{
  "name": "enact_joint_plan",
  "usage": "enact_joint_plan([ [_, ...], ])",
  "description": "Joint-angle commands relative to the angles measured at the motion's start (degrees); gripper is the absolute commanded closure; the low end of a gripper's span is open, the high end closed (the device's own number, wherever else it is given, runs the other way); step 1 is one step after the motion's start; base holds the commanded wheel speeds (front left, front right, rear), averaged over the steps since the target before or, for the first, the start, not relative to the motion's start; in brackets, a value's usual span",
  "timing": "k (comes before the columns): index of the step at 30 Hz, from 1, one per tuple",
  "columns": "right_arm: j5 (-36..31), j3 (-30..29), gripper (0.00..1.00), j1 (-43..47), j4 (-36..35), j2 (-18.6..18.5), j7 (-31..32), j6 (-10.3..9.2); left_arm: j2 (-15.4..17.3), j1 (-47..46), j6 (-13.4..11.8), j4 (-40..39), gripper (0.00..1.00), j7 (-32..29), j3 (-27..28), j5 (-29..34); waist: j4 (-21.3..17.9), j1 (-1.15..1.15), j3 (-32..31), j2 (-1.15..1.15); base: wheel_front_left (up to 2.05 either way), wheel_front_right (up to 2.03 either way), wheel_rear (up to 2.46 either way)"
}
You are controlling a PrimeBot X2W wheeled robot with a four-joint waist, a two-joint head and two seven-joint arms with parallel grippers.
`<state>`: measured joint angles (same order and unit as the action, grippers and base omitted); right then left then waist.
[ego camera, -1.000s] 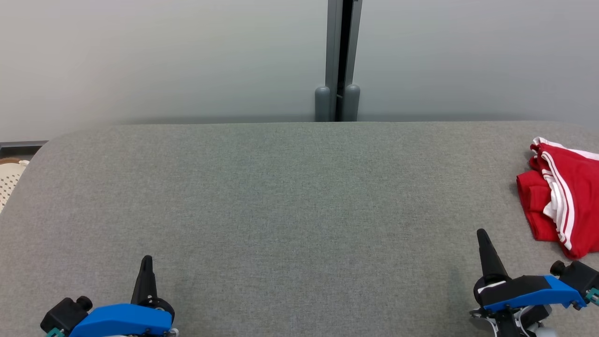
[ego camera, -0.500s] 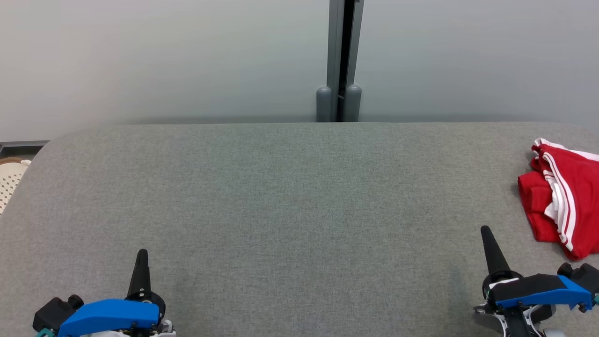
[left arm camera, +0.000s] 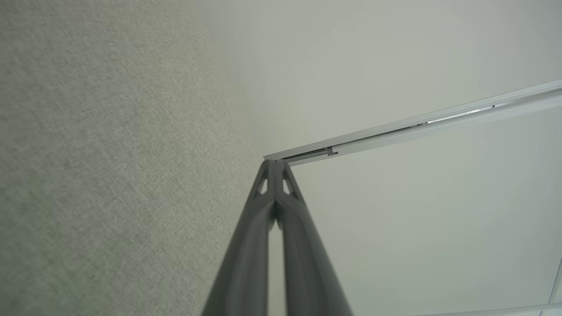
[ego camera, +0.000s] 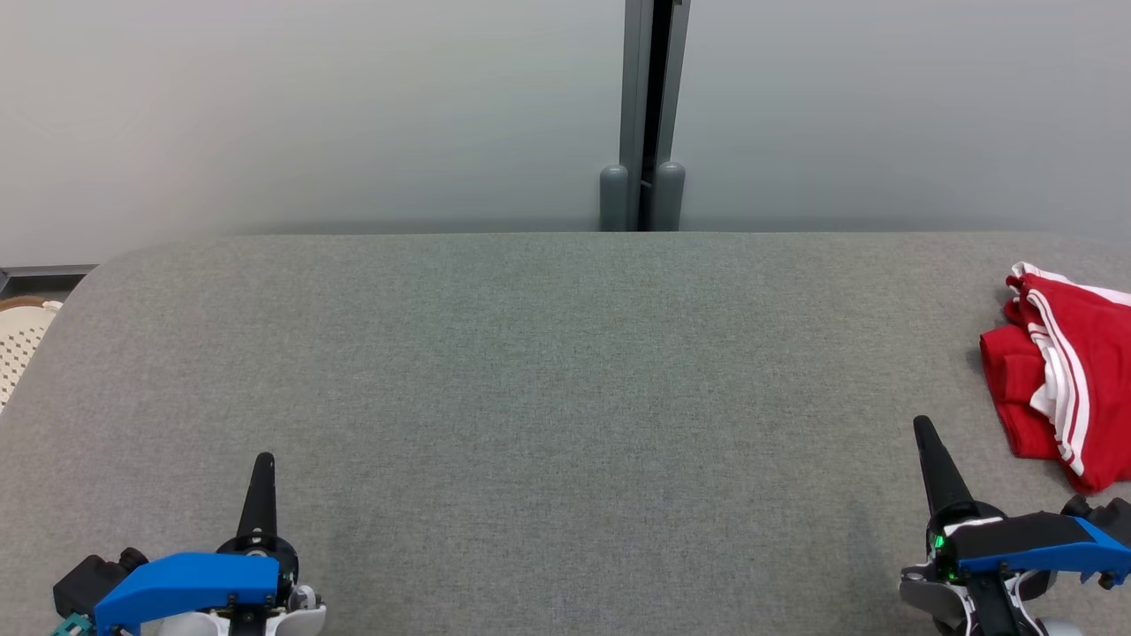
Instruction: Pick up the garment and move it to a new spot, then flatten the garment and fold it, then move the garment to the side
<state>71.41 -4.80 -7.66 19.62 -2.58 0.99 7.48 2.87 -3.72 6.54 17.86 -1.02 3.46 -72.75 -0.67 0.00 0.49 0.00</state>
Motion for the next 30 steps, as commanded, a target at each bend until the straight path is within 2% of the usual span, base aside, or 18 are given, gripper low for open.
enact_joint_plan([
  [1, 1.52, -0.27, 1.00, 0.59, -0.89, -0.36, 0.49, 0.02, 0.01, -1.39, 0.34, -0.83, 1.00, -0.40, 0.57, -1.24, 0.02, 0.00, -0.01, 0.00, 0.00, 0.00, 0.00],
  [30, 14.74, -1.32, 1.00, 1.35, -4.25, -0.43, 4.06, 0.02, 0.00, -2.46, 0.85, -2.97, 1.00, -3.97, 2.43, -13.69, 0.43, 0.00, -0.20, 0.00, 0.00, 0.00, 0.00],
])
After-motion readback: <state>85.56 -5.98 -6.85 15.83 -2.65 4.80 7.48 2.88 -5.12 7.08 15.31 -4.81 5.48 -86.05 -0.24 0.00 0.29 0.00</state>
